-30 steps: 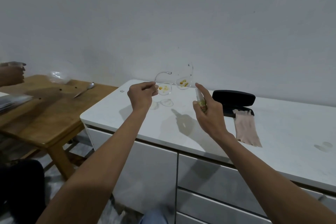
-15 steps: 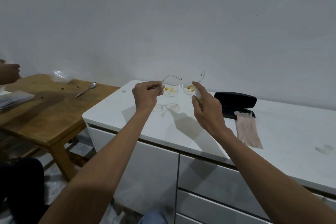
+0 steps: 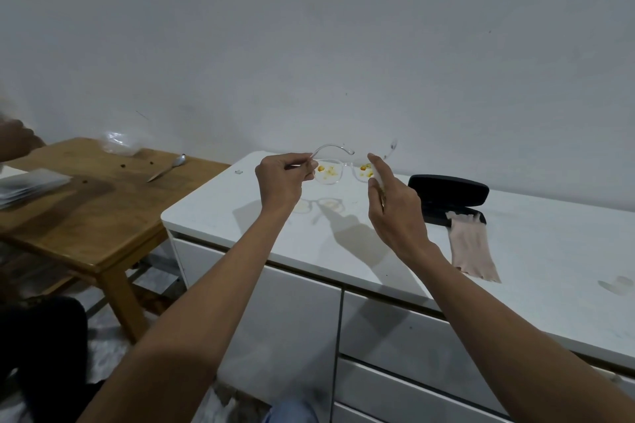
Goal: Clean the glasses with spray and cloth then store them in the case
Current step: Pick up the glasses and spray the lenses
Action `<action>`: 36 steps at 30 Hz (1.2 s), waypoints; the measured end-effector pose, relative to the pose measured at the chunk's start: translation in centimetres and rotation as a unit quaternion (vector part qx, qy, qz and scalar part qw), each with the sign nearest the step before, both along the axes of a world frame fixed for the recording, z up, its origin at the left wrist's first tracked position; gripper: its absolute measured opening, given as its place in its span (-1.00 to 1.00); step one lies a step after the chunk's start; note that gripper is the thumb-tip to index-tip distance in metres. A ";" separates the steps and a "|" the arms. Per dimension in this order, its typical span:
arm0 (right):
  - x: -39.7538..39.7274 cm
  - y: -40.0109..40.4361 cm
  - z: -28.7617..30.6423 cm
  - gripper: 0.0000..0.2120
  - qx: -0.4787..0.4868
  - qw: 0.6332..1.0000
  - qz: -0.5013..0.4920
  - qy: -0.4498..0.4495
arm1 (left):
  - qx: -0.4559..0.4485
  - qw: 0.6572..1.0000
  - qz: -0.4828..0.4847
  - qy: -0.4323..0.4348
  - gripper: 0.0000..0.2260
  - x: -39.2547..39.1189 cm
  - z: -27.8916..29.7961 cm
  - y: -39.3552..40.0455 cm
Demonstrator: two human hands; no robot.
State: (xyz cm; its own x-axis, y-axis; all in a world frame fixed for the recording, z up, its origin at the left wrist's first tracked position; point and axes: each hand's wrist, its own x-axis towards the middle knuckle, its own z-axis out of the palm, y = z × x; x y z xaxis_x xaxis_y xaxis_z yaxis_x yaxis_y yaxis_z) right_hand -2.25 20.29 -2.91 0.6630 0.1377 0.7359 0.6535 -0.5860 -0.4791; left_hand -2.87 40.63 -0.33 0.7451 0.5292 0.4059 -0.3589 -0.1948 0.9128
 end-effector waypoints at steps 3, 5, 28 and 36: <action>-0.2 0.0 0.1 -0.58 0.003 1.000 0.000 0.003 | 0.002 1.000 -0.001 -0.002 -0.80 -0.1 0.0 0.0; -0.2 -0.1 0.2 -0.60 0.005 1.000 -0.001 0.003 | 0.006 1.000 -0.001 -0.003 -0.80 -0.3 0.0 -0.1; -0.9 0.9 0.0 -0.58 -0.027 1.000 0.002 -0.004 | -0.004 1.000 0.010 0.009 -0.83 -0.5 -0.3 -0.1; -1.2 4.2 -0.4 -0.55 -0.054 0.998 0.010 -0.011 | 0.008 1.000 0.010 0.008 -0.83 -0.7 -0.1 -0.7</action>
State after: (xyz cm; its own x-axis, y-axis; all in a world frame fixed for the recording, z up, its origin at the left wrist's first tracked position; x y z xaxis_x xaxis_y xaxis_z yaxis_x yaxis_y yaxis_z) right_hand -3.48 24.49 -3.29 0.6426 0.2300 0.7308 0.6755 -0.6203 -0.3988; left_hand -3.56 39.96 -0.44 0.7407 0.5384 0.4020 -0.3394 -0.2166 0.9154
